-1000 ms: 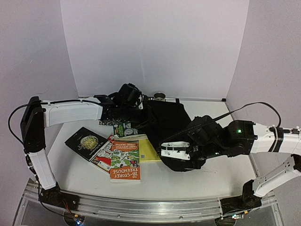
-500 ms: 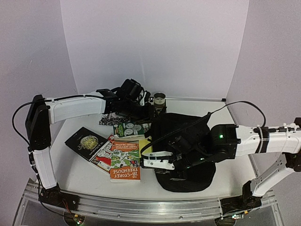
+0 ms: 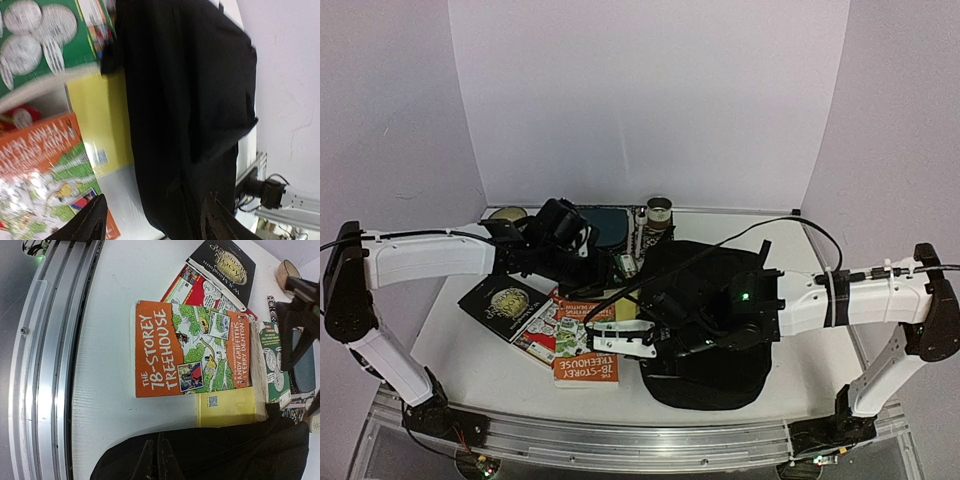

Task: Pack the student bag
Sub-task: Unzip the largest pocket of the student bag, then hold the largest pocket of the student bag, then unzip the largest pocket of the student bag.

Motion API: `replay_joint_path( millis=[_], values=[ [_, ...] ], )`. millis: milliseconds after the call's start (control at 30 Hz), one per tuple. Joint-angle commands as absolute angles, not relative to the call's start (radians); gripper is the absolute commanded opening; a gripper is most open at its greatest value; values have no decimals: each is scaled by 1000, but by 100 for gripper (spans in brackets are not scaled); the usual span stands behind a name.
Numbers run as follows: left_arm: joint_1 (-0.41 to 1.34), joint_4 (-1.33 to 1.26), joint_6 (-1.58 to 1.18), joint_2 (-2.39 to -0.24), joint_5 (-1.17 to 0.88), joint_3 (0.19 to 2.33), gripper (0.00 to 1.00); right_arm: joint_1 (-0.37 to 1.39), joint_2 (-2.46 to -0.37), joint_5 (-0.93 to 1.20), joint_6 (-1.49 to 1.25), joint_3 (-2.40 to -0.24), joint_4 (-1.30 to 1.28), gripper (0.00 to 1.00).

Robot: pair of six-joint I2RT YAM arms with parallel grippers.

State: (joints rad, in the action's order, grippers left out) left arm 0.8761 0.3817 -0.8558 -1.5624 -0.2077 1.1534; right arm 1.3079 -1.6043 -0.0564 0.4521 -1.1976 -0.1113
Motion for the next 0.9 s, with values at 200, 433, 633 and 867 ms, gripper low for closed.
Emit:
replay_joint_path(
  millis=[200, 433, 633, 867],
  values=[
    [982, 125, -937, -1646, -381, 1106, 66, 1310, -1608, -61, 469, -1238, -51, 0],
    [992, 119, -921, -1707, -395, 1119, 24, 1310, -1578, -63, 476, -1208, -49, 0],
    [931, 205, -775, -1741, -369, 1241, 0, 1310, -1503, 18, 480, -1179, -121, 0],
    [823, 439, -476, -1885, -369, 1538, 0, 1317, -1455, 109, 452, -1200, -239, 0]
  ],
)
